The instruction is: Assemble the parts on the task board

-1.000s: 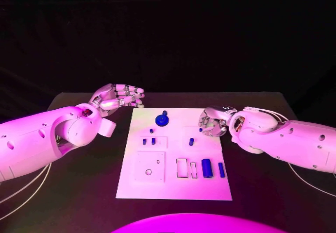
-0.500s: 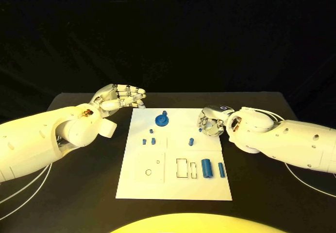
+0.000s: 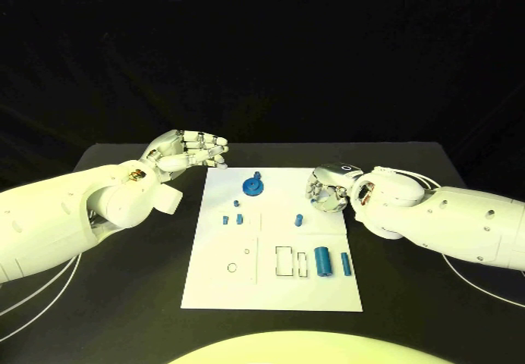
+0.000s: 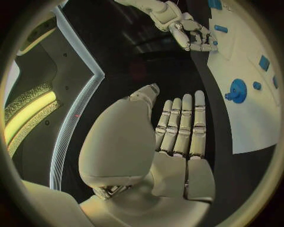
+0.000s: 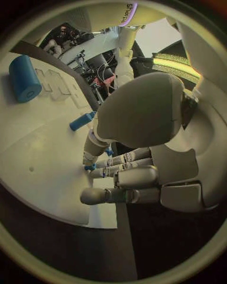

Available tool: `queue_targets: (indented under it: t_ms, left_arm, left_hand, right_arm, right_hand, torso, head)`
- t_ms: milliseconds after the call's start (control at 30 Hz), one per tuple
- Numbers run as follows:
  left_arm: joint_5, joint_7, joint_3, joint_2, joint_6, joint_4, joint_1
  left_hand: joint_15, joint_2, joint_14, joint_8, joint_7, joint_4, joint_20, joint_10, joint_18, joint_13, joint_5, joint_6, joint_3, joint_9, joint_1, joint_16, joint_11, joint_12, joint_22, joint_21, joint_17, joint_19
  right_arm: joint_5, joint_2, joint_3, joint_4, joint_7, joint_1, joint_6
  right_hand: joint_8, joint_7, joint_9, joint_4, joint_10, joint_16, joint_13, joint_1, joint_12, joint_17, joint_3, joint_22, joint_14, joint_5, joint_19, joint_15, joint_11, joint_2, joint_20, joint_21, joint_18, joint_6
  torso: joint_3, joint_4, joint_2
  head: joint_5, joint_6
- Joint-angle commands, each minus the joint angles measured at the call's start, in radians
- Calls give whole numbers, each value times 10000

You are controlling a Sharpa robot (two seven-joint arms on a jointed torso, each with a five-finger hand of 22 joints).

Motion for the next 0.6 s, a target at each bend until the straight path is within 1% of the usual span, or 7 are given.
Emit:
queue_targets:
  t_ms: [33,167,300,433,600]
  left_arm:
    - [-92,60,8,8,190,25,7]
    - [-120,36,7,7,206,16,7]
    - [-179,6,7,6,218,14,7]
    - [-252,-37,7,3,245,19,7]
    - [-407,-51,7,-2,230,38,7]
  left_hand:
    - [17,12,79,-15,56,-42,-5,-49,132,-12,31,28,-45,-9,136,55,-9,-62,-17,-45,8,42]
    - [17,12,79,-15,56,-42,-5,-49,132,-12,31,28,-45,-9,136,55,-9,-62,-17,-45,8,42]
    - [17,16,79,-12,57,-51,-9,-55,130,-12,33,32,-38,-10,160,56,-8,-68,-18,-48,7,50]
    - [17,17,79,-11,57,-51,-9,-55,130,-12,33,32,-38,-10,162,56,-8,-68,-19,-48,7,50]
    - [17,20,78,-10,59,-54,-11,-59,129,-12,33,33,-34,-11,172,55,-6,-72,-20,-50,6,54]
  right_arm:
    - [-103,23,-77,82,18,-114,455]
    - [-164,21,-80,110,-15,-118,413]
    - [-272,35,-81,107,-102,-120,420]
    - [-514,85,-88,61,-272,-122,554]
    - [-871,144,-116,26,-458,-160,686]
  right_hand:
    - [38,0,19,-19,96,39,12,11,20,14,49,29,379,-7,17,-73,7,33,-62,64,-8,58]
    - [43,-5,32,-33,117,51,14,8,19,18,52,71,379,-8,24,-77,2,26,-65,103,-13,67]
    - [58,-15,56,-45,164,63,21,-1,23,12,60,114,377,-8,22,-84,-9,34,-69,140,-17,90]
    - [122,-63,162,-197,352,111,54,85,39,-5,146,273,362,-5,-19,-136,-66,106,-114,272,-16,185]
    - [201,-114,285,-340,557,177,99,109,62,20,187,632,356,-11,28,-188,-127,176,-154,607,-60,304]
  torso:
    - [-3,-5,-4]
    - [4,-2,-1]
    - [6,3,1]
    - [-1,-1,-4]
    - [1,-3,0]
  head:
    - [-2,-10]
    - [15,-7]
    - [5,-6]
    - [-11,-23]
    - [-2,-40]
